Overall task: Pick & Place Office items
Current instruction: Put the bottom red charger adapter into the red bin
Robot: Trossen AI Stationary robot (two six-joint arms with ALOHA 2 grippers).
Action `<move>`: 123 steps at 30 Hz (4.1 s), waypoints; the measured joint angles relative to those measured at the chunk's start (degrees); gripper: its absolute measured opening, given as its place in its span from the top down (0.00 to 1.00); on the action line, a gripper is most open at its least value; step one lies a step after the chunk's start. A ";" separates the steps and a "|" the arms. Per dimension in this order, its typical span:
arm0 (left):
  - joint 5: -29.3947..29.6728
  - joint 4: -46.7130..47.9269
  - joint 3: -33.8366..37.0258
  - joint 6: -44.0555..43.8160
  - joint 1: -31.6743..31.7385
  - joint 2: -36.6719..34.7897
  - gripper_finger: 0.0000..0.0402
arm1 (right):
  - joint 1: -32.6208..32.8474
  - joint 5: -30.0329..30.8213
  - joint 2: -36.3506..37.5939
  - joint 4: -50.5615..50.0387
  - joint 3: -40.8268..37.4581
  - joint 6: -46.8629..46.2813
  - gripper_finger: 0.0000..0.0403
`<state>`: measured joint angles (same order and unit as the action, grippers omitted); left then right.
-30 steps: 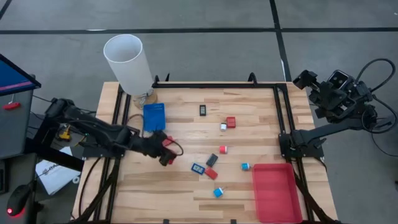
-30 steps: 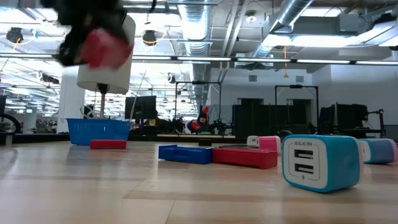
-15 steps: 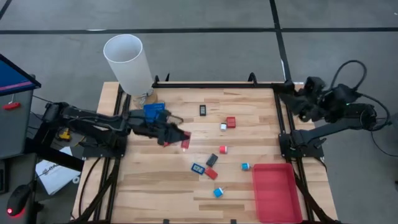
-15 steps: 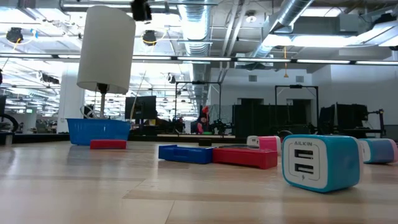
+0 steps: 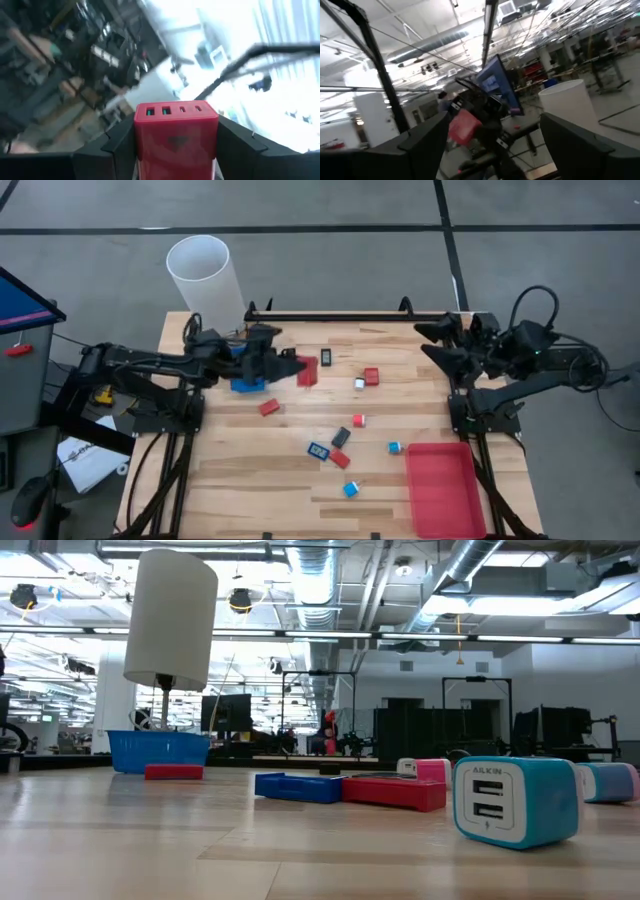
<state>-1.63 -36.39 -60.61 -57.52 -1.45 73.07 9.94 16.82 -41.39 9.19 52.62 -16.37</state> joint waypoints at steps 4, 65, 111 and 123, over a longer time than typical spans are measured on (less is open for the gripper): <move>10.37 0.43 -4.74 -1.52 1.26 4.57 0.50 | 3.09 5.35 -2.67 0.53 2.69 10.53 0.24; 19.56 -4.05 -17.30 -13.30 9.78 19.11 0.50 | -4.62 24.66 -33.92 -4.66 24.48 36.29 0.24; -3.98 -5.23 -17.14 7.75 9.23 14.90 0.34 | -1.57 37.03 -31.11 -19.16 34.70 31.79 0.72; -8.24 42.70 -17.33 45.61 9.22 -8.54 0.43 | 1.48 19.43 -23.52 -76.58 37.49 -24.90 0.72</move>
<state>-9.87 6.31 -77.94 -11.92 7.77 64.53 11.42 36.25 -64.90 -67.39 90.11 -41.27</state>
